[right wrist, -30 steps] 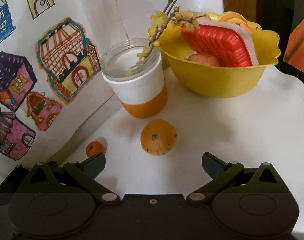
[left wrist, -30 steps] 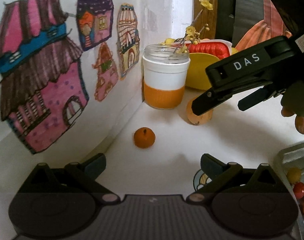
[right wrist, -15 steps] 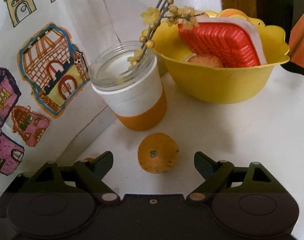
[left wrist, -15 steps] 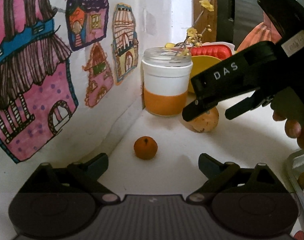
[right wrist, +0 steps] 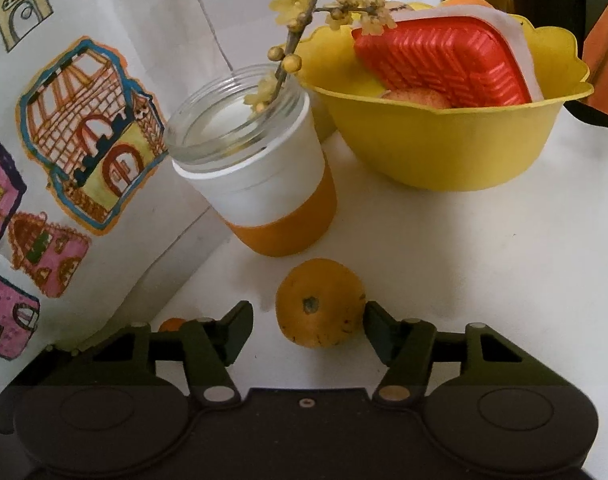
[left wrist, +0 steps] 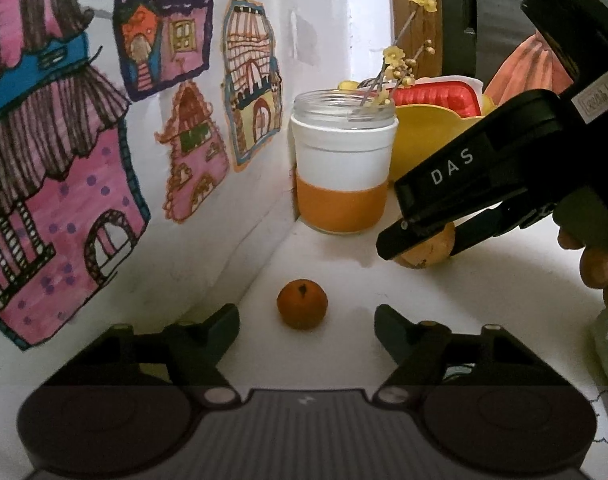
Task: Organize fruits
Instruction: 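Grasp the large orange fruit with the right tool while the left tool grasps the small orange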
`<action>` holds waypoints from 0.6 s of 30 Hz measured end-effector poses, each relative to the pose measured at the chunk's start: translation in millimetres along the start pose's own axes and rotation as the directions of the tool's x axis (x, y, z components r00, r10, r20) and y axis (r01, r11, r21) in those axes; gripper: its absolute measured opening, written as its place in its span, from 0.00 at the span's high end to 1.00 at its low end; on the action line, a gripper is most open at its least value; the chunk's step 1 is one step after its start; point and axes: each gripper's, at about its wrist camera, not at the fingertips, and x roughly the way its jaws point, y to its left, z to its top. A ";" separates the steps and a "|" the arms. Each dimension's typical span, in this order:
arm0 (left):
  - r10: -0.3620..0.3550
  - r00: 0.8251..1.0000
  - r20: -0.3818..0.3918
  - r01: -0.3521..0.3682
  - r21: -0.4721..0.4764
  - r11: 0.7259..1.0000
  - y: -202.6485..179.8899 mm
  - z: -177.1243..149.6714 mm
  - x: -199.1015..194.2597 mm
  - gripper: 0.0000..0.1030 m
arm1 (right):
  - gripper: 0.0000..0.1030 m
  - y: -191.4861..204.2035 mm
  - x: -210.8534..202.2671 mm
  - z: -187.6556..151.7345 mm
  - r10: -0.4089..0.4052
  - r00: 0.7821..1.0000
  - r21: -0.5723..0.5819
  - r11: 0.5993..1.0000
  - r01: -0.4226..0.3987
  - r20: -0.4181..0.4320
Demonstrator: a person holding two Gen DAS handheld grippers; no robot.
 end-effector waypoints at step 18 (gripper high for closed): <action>-0.010 1.000 0.000 0.010 -0.035 0.999 7.9 0.9 7.6 0.69 | 0.53 -1.9 0.7 -0.4 -0.016 1.000 0.002 1.000 0.016 0.017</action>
